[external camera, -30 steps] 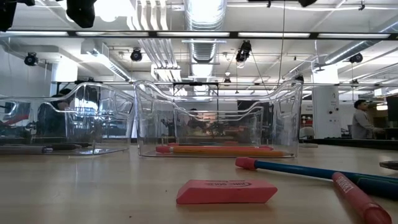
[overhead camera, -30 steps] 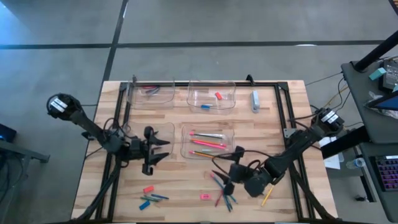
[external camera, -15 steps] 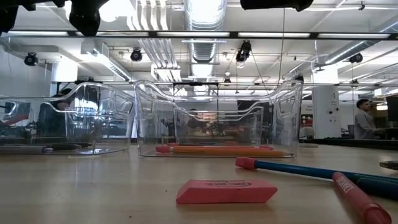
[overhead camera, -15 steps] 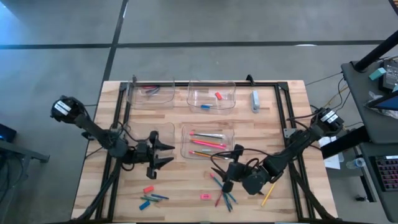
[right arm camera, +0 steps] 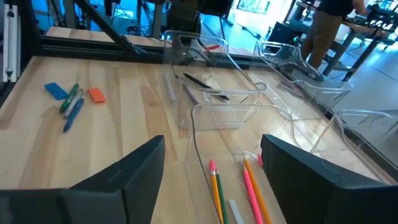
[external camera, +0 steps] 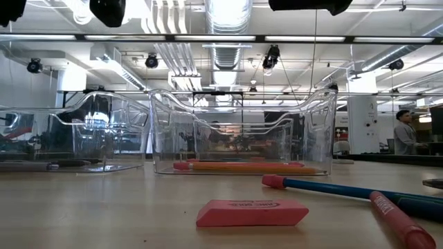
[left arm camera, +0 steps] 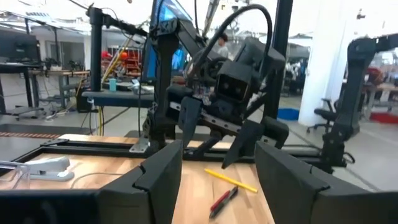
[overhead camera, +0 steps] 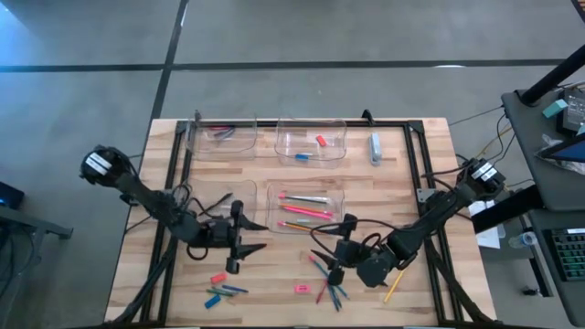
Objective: Sort crayons/erasers/pens/pencils in bins
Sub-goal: Put the yellow pencil into the bottom right transparent bin
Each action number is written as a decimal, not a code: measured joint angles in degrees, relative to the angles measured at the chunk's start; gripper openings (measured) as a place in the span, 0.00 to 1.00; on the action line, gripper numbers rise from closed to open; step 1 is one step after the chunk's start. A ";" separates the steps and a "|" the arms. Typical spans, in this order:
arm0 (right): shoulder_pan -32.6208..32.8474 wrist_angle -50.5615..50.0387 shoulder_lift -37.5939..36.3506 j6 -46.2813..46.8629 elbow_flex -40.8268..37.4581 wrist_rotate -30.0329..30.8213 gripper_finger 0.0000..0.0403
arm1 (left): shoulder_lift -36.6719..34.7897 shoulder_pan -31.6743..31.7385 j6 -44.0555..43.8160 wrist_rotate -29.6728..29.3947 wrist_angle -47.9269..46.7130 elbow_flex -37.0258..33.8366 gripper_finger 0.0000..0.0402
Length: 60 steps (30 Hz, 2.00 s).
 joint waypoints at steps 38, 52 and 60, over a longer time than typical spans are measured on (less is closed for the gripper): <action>2.57 -18.52 0.00 13.04 4.52 -17.86 0.58 | -3.28 -0.70 -1.42 -0.06 -11.35 3.06 0.46; 10.42 -40.30 0.04 43.49 -0.83 -22.14 0.58 | -3.26 -0.70 -1.49 -0.11 -11.40 3.06 0.46; 14.74 -41.34 0.04 49.99 -5.93 -22.93 0.58 | -3.26 -0.70 -1.51 -0.13 -11.44 3.04 0.46</action>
